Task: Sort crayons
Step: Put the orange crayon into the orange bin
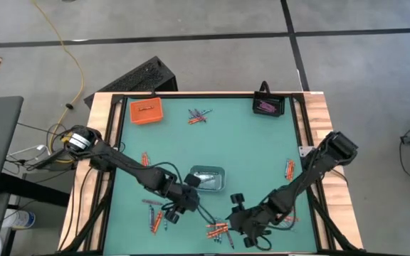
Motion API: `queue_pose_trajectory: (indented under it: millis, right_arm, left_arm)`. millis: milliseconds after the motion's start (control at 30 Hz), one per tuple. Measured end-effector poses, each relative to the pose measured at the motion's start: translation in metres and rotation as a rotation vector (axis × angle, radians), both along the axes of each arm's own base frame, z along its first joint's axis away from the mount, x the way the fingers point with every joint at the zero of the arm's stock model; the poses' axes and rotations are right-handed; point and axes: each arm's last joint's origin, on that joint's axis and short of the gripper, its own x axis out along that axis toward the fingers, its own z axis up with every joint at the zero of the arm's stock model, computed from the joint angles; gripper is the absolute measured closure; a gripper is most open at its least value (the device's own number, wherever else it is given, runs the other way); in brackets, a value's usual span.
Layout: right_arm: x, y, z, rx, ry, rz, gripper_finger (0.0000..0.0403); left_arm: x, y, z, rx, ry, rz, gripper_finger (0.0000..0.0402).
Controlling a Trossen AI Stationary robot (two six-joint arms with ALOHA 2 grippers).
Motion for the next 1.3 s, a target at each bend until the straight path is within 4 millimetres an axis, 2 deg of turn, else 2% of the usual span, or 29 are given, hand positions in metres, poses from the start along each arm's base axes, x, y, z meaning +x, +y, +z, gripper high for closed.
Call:
queue_pose_trajectory:
  millis: [233, 733, 1300]
  right_arm:
    - [0.019, -0.003, -0.022, 0.048, 0.004, -0.003, 0.0250]
    - [0.035, 0.000, -0.055, 0.043, 0.079, -0.047, 0.0273]
    - [0.035, -0.007, -0.059, -0.004, 0.143, -0.076, 0.0305]
  left_arm:
    - [-0.013, -0.023, -0.001, 0.009, 0.017, 0.008, 0.0269]
    - [-0.031, -0.051, -0.002, 0.025, 0.008, 0.044, 0.0269]
    - [-0.035, -0.057, -0.002, 0.021, 0.000, 0.069, 0.0269]
